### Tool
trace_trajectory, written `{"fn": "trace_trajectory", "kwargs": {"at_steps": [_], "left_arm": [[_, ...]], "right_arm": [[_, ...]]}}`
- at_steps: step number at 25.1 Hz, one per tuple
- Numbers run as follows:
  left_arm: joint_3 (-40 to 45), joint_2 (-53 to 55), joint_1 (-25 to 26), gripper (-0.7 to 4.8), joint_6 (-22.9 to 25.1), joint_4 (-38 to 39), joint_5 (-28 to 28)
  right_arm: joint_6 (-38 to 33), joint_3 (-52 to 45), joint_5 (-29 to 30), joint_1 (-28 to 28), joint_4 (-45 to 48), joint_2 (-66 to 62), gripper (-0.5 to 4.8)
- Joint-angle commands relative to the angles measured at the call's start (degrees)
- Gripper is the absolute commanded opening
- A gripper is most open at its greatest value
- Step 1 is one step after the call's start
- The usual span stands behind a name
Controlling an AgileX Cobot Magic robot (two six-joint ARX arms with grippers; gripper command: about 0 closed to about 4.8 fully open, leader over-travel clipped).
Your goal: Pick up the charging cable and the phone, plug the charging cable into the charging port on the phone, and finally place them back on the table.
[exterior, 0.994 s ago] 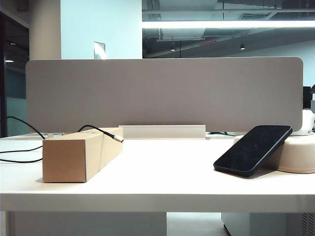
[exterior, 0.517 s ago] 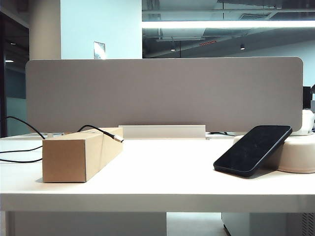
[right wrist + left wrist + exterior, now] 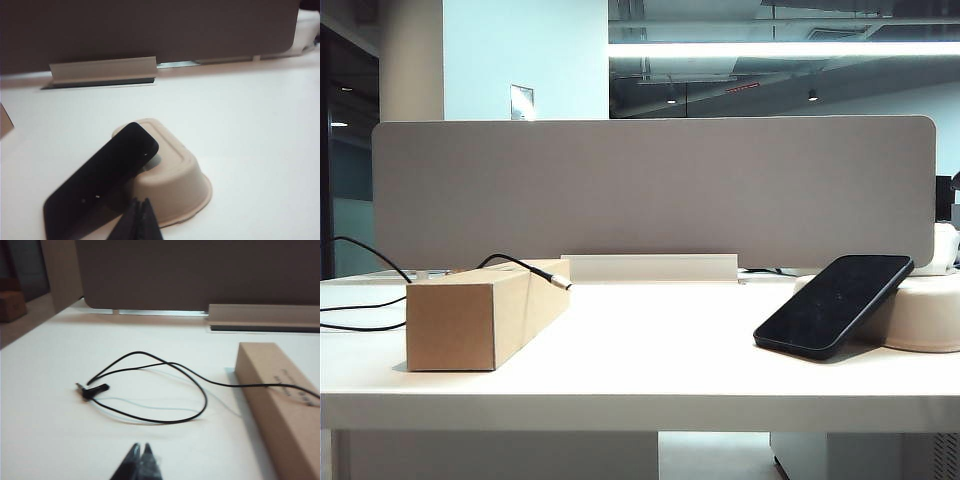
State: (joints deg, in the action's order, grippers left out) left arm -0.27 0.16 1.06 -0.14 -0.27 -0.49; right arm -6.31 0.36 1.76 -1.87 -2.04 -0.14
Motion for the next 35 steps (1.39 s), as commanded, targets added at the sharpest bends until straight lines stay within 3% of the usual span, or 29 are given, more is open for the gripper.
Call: {"fn": "trace_trajectory", "kwargs": {"at_steps": [1, 12, 17, 23, 35], "left_arm": [[-0.33, 0.07, -0.04, -0.06, -3.48, -4.55, 5.42], [-1.25, 0.07, -0.07, -0.06, -3.76, -9.22, 13.46], [-3.04, 0.17, -0.09, -0.06, -3.82, -8.11, 13.84], [-7.52, 2.84, -0.09, -0.06, -6.10, -7.91, 13.81], [-15.91, 14.69, -0.09, -0.06, -6.08, -8.00, 13.86]], "right_arm": [[-1.73, -0.33, 0.33, 0.00, 0.59, 0.09, -0.01], [-2.80, 0.68, 2.40, -2.29, -1.01, 0.00, -0.01], [-3.43, 4.52, 1.60, -5.97, -7.52, -0.09, -0.01], [-8.94, 9.94, 0.94, -6.58, -11.32, -2.82, 0.00], [-10.97, 18.23, 3.56, -6.71, -11.89, -15.98, 0.01]]}}
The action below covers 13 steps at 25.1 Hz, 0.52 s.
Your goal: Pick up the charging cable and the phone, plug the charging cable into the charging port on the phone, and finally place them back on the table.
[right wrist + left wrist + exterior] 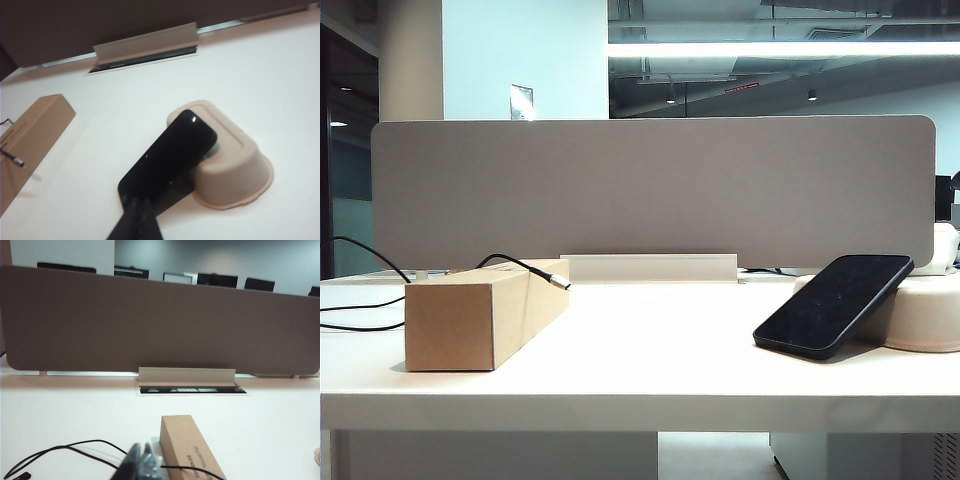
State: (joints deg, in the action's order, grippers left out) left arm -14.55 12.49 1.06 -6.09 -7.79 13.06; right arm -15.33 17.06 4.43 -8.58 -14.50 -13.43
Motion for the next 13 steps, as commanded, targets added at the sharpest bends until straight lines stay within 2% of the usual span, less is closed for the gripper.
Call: {"fn": "trace_trajectory", "kwargs": {"at_steps": [1, 3, 5, 7, 8, 13], "left_arm": [[-2.32, 3.61, -0.09, -0.06, -0.09, -0.48, 0.35], [-3.26, 5.66, -0.09, -0.06, 0.09, -0.63, 1.20], [-4.37, 9.20, -0.09, -0.06, 0.09, -1.33, 3.43], [-5.73, 14.21, -0.09, -0.06, 0.09, -1.29, 6.91], [-6.21, 15.91, -0.11, -0.06, 0.09, -1.31, 8.09], [-10.38, 26.18, -0.87, -0.06, 0.07, -1.20, 12.72]], "right_arm": [[-2.93, 2.08, 1.11, 0.00, 0.61, -4.28, 0.01], [-3.56, 2.75, 1.99, 0.00, 0.63, -6.75, 0.03], [-5.49, 3.34, 3.54, 0.02, 0.92, -10.80, 0.35], [-8.72, 3.34, 5.18, 0.04, 1.92, -15.93, 1.28], [-9.42, 3.32, 5.51, 0.04, 2.25, -17.46, 1.49], [-11.67, 3.32, 6.64, 0.09, 5.29, -26.12, 1.68]]}}
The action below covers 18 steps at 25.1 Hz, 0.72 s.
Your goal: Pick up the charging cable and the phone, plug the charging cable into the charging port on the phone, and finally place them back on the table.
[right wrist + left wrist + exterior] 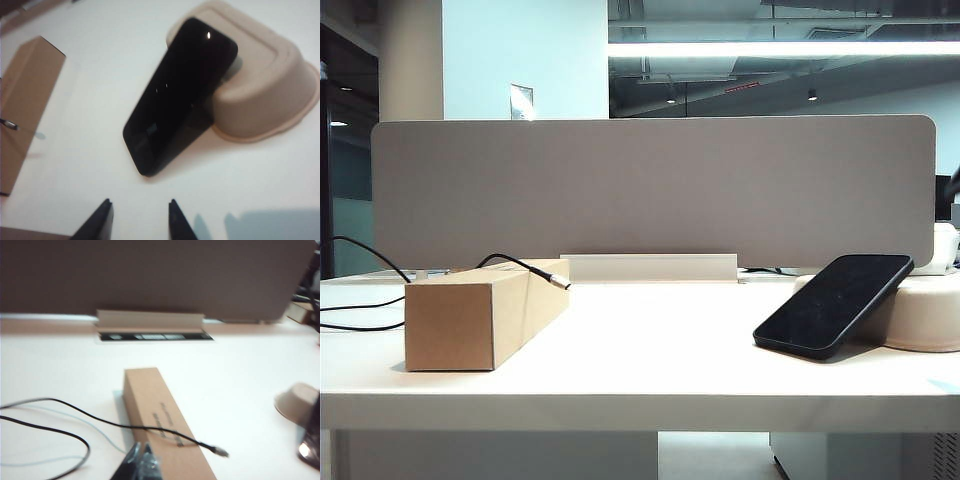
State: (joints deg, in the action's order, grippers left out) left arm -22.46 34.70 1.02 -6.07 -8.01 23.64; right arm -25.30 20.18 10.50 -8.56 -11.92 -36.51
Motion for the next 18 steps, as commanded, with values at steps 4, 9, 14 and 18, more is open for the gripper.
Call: {"fn": "trace_trajectory", "kwargs": {"at_steps": [4, 9, 14, 18], "left_arm": [[-6.62, 10.75, -3.06, -0.06, 0.13, -0.13, 2.12], [-12.35, 18.47, -6.99, -0.05, 3.89, 3.06, 2.08], [-17.64, 24.72, -10.23, -0.05, 8.31, 7.32, 2.01], [-21.35, 30.47, -12.76, -0.01, 11.58, 7.67, 1.40]], "right_arm": [[-5.03, 0.20, 3.04, 0.09, 7.10, -8.13, 2.52], [-6.60, 0.20, 5.62, 0.09, 12.94, -14.56, 2.68], [-9.68, 0.20, 6.34, 0.09, 18.03, -20.61, 2.79], [-12.85, 0.24, 7.72, 0.24, 25.51, -27.89, 3.32]]}}
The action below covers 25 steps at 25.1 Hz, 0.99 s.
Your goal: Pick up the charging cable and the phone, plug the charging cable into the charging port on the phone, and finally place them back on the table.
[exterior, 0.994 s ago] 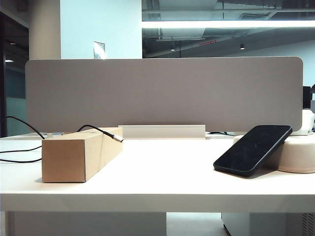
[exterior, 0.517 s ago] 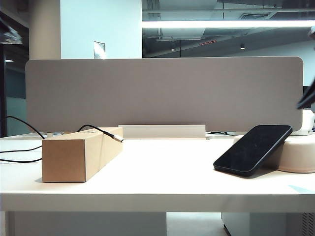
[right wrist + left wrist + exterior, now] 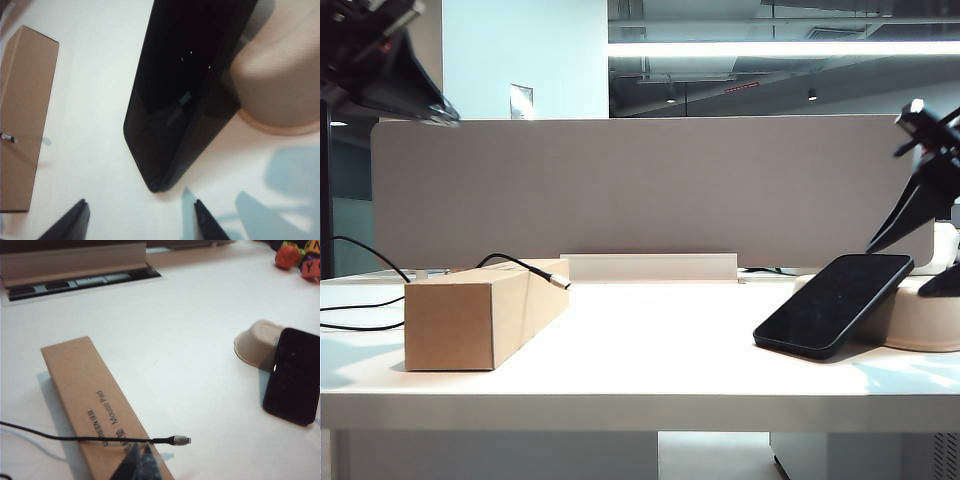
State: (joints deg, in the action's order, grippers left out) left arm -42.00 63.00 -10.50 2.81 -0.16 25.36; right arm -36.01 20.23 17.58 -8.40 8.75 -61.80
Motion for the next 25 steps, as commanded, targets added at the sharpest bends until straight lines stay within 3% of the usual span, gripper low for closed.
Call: {"fn": "trace_trajectory", "kwargs": {"at_steps": [1, 7, 11, 14, 25], "left_arm": [[-2.95, 3.63, -2.05, 0.03, 4.94, 0.70, -0.92], [-9.88, 9.53, -5.33, 1.26, 7.80, 8.57, -5.01], [-10.80, 10.03, -5.62, 1.27, 8.46, 8.55, -5.03], [-10.82, 10.01, -5.62, 1.63, 9.20, 9.49, -5.31], [-10.82, 10.01, -5.62, 1.64, 9.20, 10.97, -6.51]], "right_arm": [[-2.64, 0.28, 1.14, 0.09, 7.04, -4.94, 3.54], [-3.43, 1.40, 2.32, 0.24, 14.64, -14.93, 3.92], [-3.41, 4.15, 2.34, 0.22, 17.00, -21.03, 3.92], [-3.41, 6.51, 2.36, 0.22, 17.68, -24.39, 3.92], [-3.45, 10.60, 1.62, 0.13, 22.03, -33.09, 3.86]]}}
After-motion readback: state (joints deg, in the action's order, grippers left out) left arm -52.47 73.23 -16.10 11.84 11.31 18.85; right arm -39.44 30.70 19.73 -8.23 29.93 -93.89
